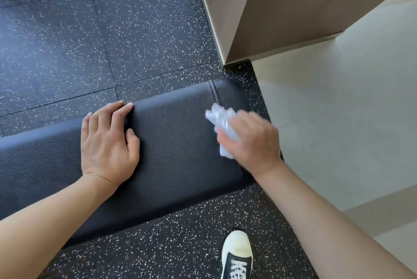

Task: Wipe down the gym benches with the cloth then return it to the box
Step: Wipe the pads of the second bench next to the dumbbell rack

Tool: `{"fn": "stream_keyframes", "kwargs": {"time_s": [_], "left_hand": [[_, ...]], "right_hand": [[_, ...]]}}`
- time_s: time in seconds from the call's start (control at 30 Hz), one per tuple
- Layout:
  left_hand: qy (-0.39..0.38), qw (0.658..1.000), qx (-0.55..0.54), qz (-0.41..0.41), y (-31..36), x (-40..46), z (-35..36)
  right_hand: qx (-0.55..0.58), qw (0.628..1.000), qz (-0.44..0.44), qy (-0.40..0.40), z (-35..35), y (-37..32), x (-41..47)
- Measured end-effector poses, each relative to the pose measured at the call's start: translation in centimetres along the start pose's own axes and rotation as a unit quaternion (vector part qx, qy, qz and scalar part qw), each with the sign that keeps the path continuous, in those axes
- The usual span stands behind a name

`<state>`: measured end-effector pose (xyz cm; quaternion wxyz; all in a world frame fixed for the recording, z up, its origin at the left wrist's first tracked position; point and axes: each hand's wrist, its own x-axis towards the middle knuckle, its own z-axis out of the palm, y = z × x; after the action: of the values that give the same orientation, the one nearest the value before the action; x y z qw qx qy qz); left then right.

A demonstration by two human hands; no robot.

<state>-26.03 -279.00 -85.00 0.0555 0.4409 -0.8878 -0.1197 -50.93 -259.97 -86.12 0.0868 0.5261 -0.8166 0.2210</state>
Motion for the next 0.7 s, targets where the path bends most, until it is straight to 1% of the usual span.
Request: {"fn": "stream_keyframes", "kwargs": {"time_s": [0.07, 0.1, 0.13, 0.17, 0.2, 0.23, 0.27, 0.3, 0.37, 0.4, 0.43, 0.5, 0.6, 0.7], "left_hand": [[0.0, 1.0, 0.002, -0.003, 0.1, 0.0, 0.0], [0.0, 1.0, 0.004, -0.003, 0.1, 0.0, 0.0], [0.0, 1.0, 0.004, -0.004, 0.1, 0.0, -0.1], [0.001, 1.0, 0.005, -0.005, 0.1, 0.0, -0.1], [0.003, 1.0, 0.005, -0.005, 0.2, 0.0, -0.1], [0.003, 1.0, 0.005, -0.005, 0.2, 0.0, -0.1], [0.004, 1.0, 0.005, -0.005, 0.2, 0.1, -0.1], [0.004, 1.0, 0.004, -0.005, 0.3, 0.1, 0.0], [0.005, 1.0, 0.005, -0.004, 0.2, 0.1, 0.0], [0.006, 1.0, 0.006, -0.001, 0.2, 0.1, 0.0], [0.008, 1.0, 0.008, 0.002, 0.2, 0.1, 0.1], [0.01, 1.0, 0.008, 0.006, 0.0, 0.1, 0.1], [0.01, 1.0, 0.009, 0.007, 0.0, 0.2, 0.1], [0.008, 1.0, 0.009, 0.007, 0.0, 0.2, 0.1]], "right_hand": [[0.017, 0.998, 0.063, 0.011, 2.0, 0.1, 6.3], [0.035, 0.995, 0.09, -0.002, 2.8, 0.1, 9.2], [0.047, 0.992, 0.111, -0.034, 3.6, 0.2, 11.8], [0.044, 0.988, 0.119, -0.083, 4.5, 0.2, 13.8], [0.039, 0.984, 0.113, -0.131, 5.5, 0.3, 15.0], [0.038, 0.98, 0.109, -0.162, 6.1, 0.4, 15.7], [0.04, 0.979, 0.11, -0.169, 6.2, 0.5, 15.7], [0.039, 0.981, 0.116, -0.152, 5.9, 0.5, 15.2], [0.045, 0.988, 0.126, -0.071, 4.3, 0.2, 12.5], [0.053, 0.99, 0.123, -0.035, 3.3, 0.0, 10.5], [0.058, 0.992, 0.109, -0.017, 2.3, -0.2, 8.0], [0.058, 0.994, 0.086, -0.017, 0.2, -0.6, 2.4], [0.049, 0.996, 0.074, -0.032, -2.4, -0.9, -4.5], [0.044, 0.996, 0.059, -0.041, -2.7, -0.8, -5.4]]}}
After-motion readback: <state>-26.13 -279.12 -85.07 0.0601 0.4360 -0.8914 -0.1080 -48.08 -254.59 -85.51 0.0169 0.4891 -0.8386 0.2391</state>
